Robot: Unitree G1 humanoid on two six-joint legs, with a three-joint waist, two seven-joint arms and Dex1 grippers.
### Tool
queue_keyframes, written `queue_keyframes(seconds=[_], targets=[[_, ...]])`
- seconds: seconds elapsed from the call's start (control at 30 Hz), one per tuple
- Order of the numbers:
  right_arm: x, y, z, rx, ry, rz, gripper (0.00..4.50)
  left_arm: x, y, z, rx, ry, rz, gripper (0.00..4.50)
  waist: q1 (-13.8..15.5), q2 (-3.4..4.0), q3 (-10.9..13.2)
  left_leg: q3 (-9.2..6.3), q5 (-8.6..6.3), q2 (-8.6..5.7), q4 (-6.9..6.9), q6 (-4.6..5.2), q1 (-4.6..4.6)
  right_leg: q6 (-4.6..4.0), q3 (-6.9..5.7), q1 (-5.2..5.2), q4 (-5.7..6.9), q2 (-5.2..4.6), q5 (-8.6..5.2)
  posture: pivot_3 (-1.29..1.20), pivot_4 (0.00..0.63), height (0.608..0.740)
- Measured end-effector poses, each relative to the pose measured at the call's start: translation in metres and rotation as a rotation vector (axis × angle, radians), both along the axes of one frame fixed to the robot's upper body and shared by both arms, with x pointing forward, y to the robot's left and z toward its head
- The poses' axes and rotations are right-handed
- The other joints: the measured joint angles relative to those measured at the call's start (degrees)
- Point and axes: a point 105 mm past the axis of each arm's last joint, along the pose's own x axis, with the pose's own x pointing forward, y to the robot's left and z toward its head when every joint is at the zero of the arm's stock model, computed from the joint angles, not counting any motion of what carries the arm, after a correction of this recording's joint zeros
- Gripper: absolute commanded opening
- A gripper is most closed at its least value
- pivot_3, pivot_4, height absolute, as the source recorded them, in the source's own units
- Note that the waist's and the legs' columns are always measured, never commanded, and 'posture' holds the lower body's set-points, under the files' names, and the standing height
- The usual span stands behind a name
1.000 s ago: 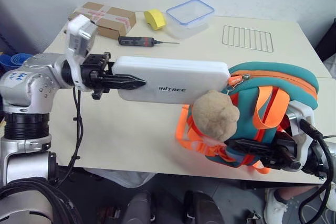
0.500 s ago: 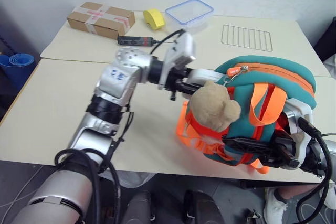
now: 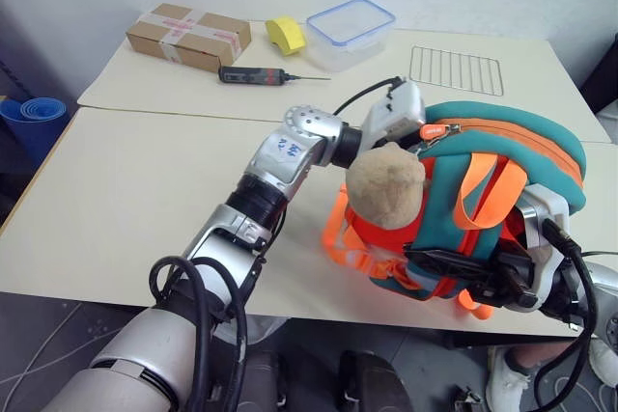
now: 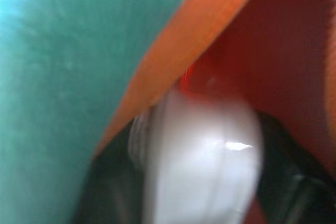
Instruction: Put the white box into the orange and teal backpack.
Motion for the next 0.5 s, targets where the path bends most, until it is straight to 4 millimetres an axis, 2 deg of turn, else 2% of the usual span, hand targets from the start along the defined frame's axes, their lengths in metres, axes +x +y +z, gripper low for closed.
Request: queue_keyframes(seconds=[0.1, 0.17, 0.3, 0.4, 0.5], targets=[[0.003, 0.0, -0.002, 0.009, -0.012, -0.028, 0.0, 0.007, 0.03, 0.008, -0.038, -0.026, -0.001, 3.69, -0.4, 0.01, 0.0, 0.03, 0.02, 0.06, 0.01, -0.07, 0.01, 0.0, 0.0, -0.02, 0.04, 0.07, 0.0, 0.0, 0.15, 0.74], [0.005, 0.0, -0.004, 0.005, -0.011, -0.036, 0.0, 0.014, 0.062, 0.016, -0.046, -0.06, 0.023, 3.69, -0.7, 0.02, 0.0, 0.03, 0.03, 0.08, 0.01, -0.09, 0.02, -0.01, -0.02, -0.03, 0.05, 0.1, 0.0, 0.0, 0.15, 0.74], [0.012, -0.001, -0.003, 0.012, -0.017, -0.047, 0.0, 0.018, 0.111, 0.018, 0.021, -0.097, 0.027, 3.69, -0.5, 0.02, 0.0, 0.02, 0.01, 0.04, 0.04, -0.07, -0.05, -0.01, -0.15, -0.04, 0.08, 0.1, 0.0, 0.0, 0.15, 0.74], [0.015, -0.001, -0.002, 0.009, -0.031, -0.05, 0.0, 0.012, 0.13, 0.026, 0.017, -0.116, 0.013, 3.69, 0.0, 0.02, 0.0, -0.04, -0.05, -0.02, 0.12, 0.03, -0.09, -0.01, -0.15, -0.02, 0.26, 0.11, 0.0, 0.0, 0.15, 0.74], [0.017, -0.001, -0.003, 0.008, -0.028, -0.05, 0.0, 0.0, 0.137, 0.024, -0.006, -0.12, -0.001, 3.69, 0.0, 0.02, 0.0, -0.06, -0.09, -0.05, 0.14, 0.11, -0.12, 0.03, -0.14, 0.01, 0.27, 0.1, 0.02, 0.0, 0.15, 0.74]])
